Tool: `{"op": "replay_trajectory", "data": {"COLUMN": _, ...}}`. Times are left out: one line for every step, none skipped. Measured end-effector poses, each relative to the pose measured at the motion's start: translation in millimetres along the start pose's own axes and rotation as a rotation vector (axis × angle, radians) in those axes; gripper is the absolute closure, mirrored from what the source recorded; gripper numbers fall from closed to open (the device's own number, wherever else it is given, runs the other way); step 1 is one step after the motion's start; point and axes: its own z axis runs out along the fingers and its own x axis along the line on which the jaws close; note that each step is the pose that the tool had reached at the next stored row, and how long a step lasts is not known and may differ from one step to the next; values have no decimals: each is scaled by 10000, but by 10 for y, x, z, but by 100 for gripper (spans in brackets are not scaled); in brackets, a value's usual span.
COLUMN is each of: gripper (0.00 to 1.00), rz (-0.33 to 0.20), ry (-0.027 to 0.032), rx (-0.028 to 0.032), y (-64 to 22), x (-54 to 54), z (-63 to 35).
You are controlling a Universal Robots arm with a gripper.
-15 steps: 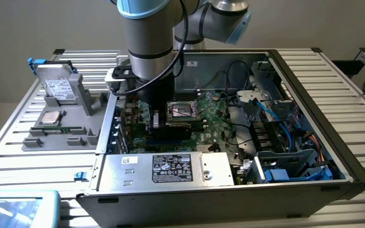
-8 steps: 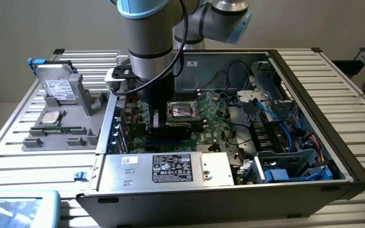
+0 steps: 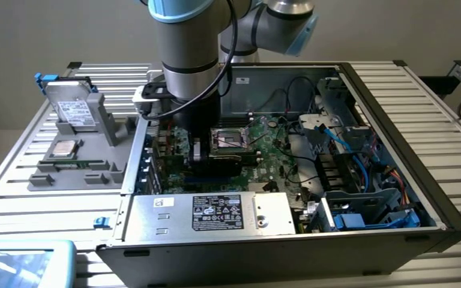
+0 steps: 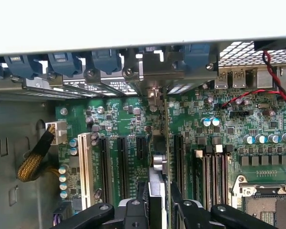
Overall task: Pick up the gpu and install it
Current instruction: 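Insert the gpu into the slot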
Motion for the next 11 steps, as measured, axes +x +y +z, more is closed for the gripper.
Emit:
{"op": "replay_trajectory", "data": {"gripper": 71, "rz": 0, "ry": 1, "rx": 0, "y": 0, "x": 0, "z": 0}}
{"op": "replay_trajectory", "data": {"gripper": 71, "rz": -1, "ry": 2, "rx": 0, "y": 0, "x": 0, "z": 3}}
{"op": "replay_trajectory", "data": {"gripper": 71, "rz": -1, "ry": 3, "rx": 0, "y": 0, "x": -1, "z": 5}}
{"op": "replay_trajectory", "data": {"gripper": 71, "rz": -1, "ry": 10, "rx": 1, "y": 0, "x": -3, "z": 7}}
{"op": "replay_trajectory", "data": {"gripper": 71, "rz": -1, "ry": 18, "rx": 0, "y": 0, "x": -4, "z": 10}}
{"op": "replay_trajectory", "data": {"gripper": 71, "rz": -1, "ry": 25, "rx": 1, "y": 1, "x": -6, "z": 11}}
{"op": "replay_trajectory", "data": {"gripper": 71, "rz": -1, "ry": 26, "rx": 1, "y": 1, "x": -9, "z": 11}}
{"op": "replay_trajectory", "data": {"gripper": 71, "rz": -1, "ry": 28, "rx": 1, "y": 2, "x": -13, "z": 11}}
{"op": "replay_trajectory", "data": {"gripper": 71, "rz": -1, "ry": 28, "rx": 1, "y": 2, "x": -18, "z": 12}}
{"op": "replay_trajectory", "data": {"gripper": 71, "rz": -1, "ry": 32, "rx": 2, "y": 2, "x": -20, "z": 12}}
{"op": "replay_trajectory", "data": {"gripper": 71, "rz": -3, "ry": 38, "rx": 2, "y": 2, "x": -20, "z": 13}}
